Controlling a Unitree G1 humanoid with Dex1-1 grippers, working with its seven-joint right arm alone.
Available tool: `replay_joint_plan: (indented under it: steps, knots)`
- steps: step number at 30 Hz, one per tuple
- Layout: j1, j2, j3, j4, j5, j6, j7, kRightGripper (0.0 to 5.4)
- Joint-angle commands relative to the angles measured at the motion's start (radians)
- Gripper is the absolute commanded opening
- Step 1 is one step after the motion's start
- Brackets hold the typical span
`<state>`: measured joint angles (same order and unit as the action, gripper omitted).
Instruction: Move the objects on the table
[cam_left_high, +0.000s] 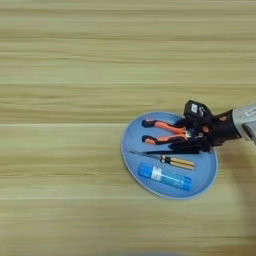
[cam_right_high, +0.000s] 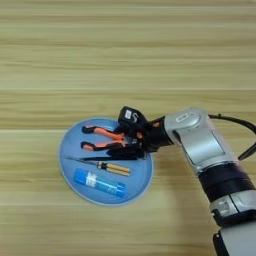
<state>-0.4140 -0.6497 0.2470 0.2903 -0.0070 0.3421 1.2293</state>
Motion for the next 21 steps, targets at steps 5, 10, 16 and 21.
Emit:
replay_joint_plan:
  steps: [5,10,16,21]
  knots:
    - [-0.074,-0.024,-0.03,-0.044,0.004,-0.011,-0.027,2.36]
    - [-0.073,-0.024,-0.032,-0.055,0.008,-0.004,-0.025,2.32]
    - [-0.072,-0.025,-0.035,-0.07,0.013,0.006,-0.02,2.32]
    - [-0.075,-0.028,-0.047,-0.102,0.029,0.021,-0.013,2.32]
